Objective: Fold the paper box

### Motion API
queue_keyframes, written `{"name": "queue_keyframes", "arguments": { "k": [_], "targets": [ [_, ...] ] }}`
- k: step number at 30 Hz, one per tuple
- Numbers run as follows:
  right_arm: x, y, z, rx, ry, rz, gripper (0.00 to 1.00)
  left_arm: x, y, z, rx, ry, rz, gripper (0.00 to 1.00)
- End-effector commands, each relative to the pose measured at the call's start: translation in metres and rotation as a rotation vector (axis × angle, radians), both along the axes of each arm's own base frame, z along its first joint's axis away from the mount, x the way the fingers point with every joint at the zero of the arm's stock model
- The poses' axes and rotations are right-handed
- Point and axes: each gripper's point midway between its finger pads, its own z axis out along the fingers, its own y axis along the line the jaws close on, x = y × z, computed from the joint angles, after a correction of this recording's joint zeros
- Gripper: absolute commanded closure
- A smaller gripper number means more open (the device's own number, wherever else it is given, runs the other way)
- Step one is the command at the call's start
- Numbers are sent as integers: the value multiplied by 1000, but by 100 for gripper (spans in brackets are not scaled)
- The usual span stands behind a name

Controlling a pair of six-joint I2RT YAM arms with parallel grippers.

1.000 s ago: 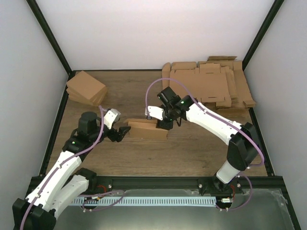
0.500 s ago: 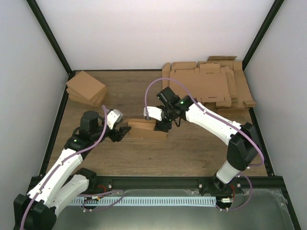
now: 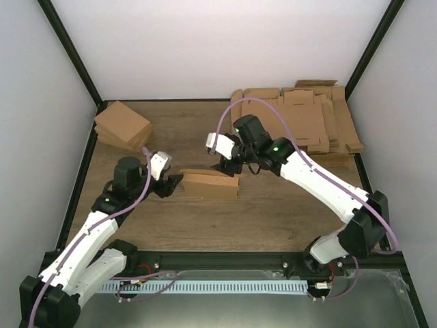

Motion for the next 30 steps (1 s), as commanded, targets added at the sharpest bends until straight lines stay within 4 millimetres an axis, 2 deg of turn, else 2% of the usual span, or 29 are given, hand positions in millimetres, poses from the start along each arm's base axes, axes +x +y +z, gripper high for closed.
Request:
{"name": "queue_keyframes", "arguments": {
  "k": [1, 5, 8, 9, 12, 13, 15, 18, 22, 24, 25, 28, 30],
  "targets": [
    [8, -1, 56, 202, -37, -152, 25, 8, 4, 19, -55, -48, 66, 36],
    [-3, -7, 75, 343, 99, -262, 27, 9, 6, 13, -39, -45, 73, 37],
    [-9, -16, 74, 436, 216, -382, 26, 9, 7, 11, -16, -60, 68, 40],
    [-14, -19, 68, 441, 233, -383, 24, 10, 8, 10, -10, -62, 73, 41],
    [-20, -36, 55, 449, 211, -436, 4, 11, 10, 7, 1, -63, 85, 44],
    [-21, -38, 51, 449, 214, -444, 1, 11, 10, 6, 3, -62, 84, 45],
    [-22, -41, 51, 469, 220, -457, 1, 13, 11, 4, 6, -58, 86, 46],
    [-11, -47, 49, 518, 269, -586, 17, 13, 8, 2, 12, -51, 70, 49],
    [-28, -34, 47, 577, 404, -533, 29, 16, 6, -3, 28, -36, 59, 54],
    [-36, -25, 42, 588, 452, -514, 32, 16, 4, -5, 33, -31, 43, 57],
    [-39, -20, 37, 578, 465, -509, 30, 17, 3, -5, 37, -27, 38, 58],
    [-42, -7, 22, 499, 424, -447, 14, 22, 2, -6, 58, -14, 33, 60],
    [-40, -2, 17, 429, 346, -377, 11, 26, 1, -6, 69, -8, 34, 61]
  ]
}}
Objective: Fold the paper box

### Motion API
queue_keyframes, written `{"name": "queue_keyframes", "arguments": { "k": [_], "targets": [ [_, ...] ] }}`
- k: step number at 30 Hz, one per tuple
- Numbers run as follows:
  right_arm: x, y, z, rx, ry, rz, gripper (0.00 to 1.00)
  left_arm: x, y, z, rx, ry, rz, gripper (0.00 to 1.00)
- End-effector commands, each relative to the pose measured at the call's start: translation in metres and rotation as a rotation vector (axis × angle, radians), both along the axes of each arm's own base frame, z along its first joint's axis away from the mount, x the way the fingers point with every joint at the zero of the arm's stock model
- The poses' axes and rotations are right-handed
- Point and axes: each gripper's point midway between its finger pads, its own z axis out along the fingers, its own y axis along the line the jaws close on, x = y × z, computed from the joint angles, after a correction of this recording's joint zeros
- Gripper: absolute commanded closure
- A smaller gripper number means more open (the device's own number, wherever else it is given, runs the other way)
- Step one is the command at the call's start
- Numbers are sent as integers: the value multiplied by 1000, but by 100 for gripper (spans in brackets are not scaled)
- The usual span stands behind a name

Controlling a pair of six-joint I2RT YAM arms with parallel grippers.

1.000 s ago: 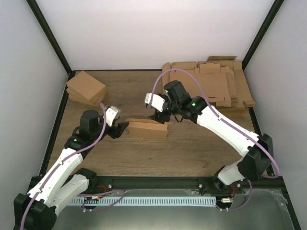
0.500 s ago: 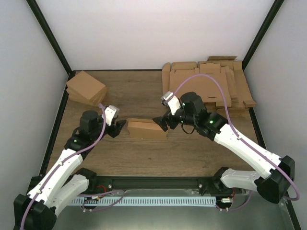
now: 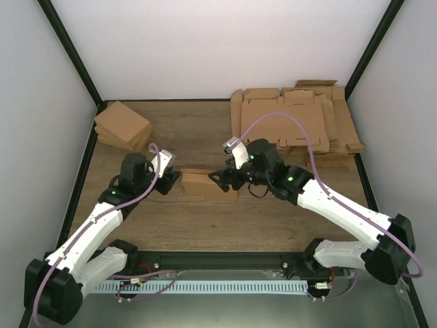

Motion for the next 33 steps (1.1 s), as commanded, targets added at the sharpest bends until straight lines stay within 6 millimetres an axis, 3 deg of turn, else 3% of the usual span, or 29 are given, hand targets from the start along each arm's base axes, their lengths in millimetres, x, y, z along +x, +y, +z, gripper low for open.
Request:
{"name": "queue_keyframes", "arguments": {
  "k": [1, 5, 15, 23, 33],
  "targets": [
    [6, 14, -4, -96, -113, 95, 11, 11, -6, 13, 18, -34, -31, 61],
    [26, 12, -17, -236, -142, 62, 14, 14, -9, 10, 30, -13, -48, 66],
    [48, 11, -40, -412, -235, 77, 17, 10, -13, 8, 18, 7, -68, 76],
    [51, 12, -65, -525, -238, 66, 14, 5, -19, 3, 21, 39, -88, 77],
    [54, 14, -84, -534, -198, 25, 16, 4, -21, 2, 29, 78, -58, 89]
  ]
}}
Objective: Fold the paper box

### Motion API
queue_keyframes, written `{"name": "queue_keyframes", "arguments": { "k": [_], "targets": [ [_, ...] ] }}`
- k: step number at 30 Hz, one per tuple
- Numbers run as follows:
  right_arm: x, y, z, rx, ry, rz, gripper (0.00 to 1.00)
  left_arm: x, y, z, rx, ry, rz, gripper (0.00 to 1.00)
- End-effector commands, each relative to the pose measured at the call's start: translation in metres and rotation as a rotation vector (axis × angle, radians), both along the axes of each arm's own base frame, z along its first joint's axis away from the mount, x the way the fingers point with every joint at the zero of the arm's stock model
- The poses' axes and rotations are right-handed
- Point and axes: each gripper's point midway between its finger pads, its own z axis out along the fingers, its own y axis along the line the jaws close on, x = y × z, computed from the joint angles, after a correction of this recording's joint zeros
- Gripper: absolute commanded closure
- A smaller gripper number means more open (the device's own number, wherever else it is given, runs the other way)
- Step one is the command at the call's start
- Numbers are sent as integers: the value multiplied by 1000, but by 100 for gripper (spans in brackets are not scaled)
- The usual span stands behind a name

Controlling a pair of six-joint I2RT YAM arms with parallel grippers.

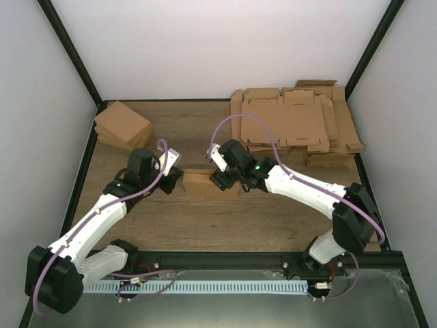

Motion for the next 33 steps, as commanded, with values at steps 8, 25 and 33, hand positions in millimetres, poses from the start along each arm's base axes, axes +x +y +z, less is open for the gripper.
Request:
{"name": "queue_keyframes", "arguments": {
  "k": [8, 25, 33],
  "targets": [
    [-3, 5, -1, 27, 7, -24, 16, 7, -1, 9, -48, 84, 102, 91],
    [-6, 5, -4, 33, 17, -24, 16, 5, -1, 1, -60, 212, 172, 83],
    [-6, 5, -5, 31, 23, -26, 16, 2, -6, -3, -84, 278, 185, 90]
  ]
}}
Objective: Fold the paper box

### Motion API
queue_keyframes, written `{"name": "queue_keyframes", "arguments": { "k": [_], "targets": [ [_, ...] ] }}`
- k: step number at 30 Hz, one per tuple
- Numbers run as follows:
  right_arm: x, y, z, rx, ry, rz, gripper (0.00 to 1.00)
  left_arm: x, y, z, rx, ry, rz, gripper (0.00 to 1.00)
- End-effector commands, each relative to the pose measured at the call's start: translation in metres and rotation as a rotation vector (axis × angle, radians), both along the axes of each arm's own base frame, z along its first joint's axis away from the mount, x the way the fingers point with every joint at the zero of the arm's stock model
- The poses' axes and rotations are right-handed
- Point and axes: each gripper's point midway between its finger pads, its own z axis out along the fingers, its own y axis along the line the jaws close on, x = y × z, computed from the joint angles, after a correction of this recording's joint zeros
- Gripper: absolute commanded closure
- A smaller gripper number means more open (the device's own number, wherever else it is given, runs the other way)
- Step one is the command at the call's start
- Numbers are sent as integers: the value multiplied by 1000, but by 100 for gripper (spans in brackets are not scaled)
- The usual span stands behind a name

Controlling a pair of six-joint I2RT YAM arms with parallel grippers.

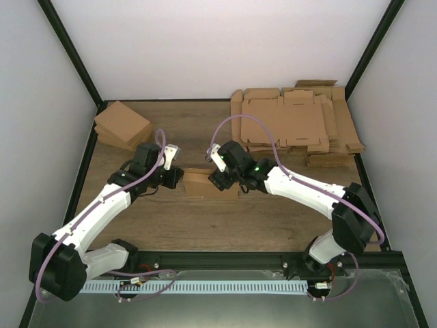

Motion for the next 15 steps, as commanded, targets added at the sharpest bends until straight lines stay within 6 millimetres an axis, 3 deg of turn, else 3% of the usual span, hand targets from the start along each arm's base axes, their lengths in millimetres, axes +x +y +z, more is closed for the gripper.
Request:
{"name": "queue_keyframes", "arguments": {
  "k": [1, 6, 15],
  "targets": [
    [-5, 1, -4, -5, 14, 5, 16, -2, -6, 6, -37, 38, 12, 90],
    [-5, 1, -4, -5, 17, 3, 16, -3, -8, 1, -59, 98, 51, 90],
    [-6, -1, -3, -2, 14, -3, 16, -1, -1, -1, -72, 59, 133, 95]
  ]
}}
